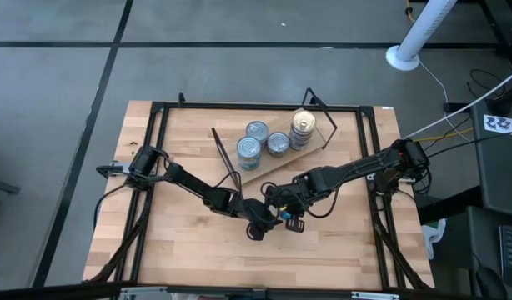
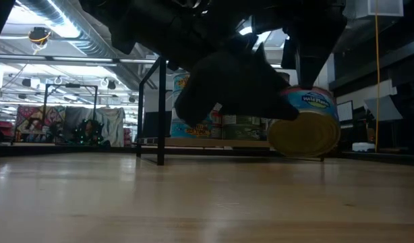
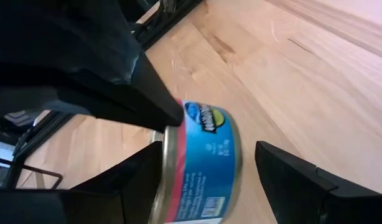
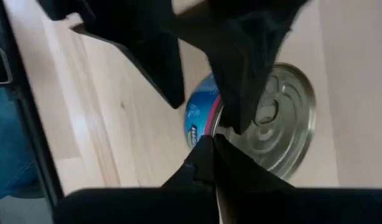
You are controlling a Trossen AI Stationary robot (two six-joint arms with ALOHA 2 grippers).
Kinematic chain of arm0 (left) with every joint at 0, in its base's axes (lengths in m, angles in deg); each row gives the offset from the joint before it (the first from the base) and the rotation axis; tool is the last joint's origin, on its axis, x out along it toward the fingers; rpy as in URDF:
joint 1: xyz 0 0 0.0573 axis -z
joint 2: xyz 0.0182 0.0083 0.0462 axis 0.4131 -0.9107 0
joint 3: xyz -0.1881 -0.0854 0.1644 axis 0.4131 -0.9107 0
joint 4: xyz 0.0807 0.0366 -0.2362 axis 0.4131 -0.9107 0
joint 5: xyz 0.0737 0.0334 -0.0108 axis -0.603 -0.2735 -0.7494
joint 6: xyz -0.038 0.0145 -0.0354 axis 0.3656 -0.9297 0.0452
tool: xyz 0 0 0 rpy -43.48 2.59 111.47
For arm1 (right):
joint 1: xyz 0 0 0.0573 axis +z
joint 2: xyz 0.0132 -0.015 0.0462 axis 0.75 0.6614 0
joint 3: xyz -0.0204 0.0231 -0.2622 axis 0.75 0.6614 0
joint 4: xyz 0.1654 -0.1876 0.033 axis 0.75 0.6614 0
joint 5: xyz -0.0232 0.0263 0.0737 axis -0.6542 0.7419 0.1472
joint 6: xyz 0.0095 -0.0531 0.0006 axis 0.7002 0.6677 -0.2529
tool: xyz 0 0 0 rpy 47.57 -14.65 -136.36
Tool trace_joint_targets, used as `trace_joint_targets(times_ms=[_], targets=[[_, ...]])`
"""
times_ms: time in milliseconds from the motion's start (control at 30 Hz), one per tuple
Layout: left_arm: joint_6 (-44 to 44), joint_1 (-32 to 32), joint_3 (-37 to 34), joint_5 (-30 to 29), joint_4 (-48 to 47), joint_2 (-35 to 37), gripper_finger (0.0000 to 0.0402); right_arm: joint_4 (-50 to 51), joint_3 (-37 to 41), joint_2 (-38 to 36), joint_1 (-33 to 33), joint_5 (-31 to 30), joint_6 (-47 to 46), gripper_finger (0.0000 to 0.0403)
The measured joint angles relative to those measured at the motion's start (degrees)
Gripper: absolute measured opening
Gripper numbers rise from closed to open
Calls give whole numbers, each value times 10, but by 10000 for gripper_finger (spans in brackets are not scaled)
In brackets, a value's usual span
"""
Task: Stack canned seafood by type on shelf
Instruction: Stack the blue and pink tuna can on the shelf on top of the other blue and pink tuna can
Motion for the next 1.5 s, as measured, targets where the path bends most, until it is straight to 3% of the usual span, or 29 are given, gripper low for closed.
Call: trace_joint_targets(times_ms=[567,833,1367,1500], targets=[[-69,2,0,-23,-2,0,251,-33,0,0,-6,35,0,0],[-75,4,0,-25,-3,0,183,-33,0,0,-6,49,0,0],[-72,14,0,-29,2,0,185,-37,0,0,-6,68,2,1],[-72,14,0,-28,2,0,185,-36,0,0,-6,69,1,26]])
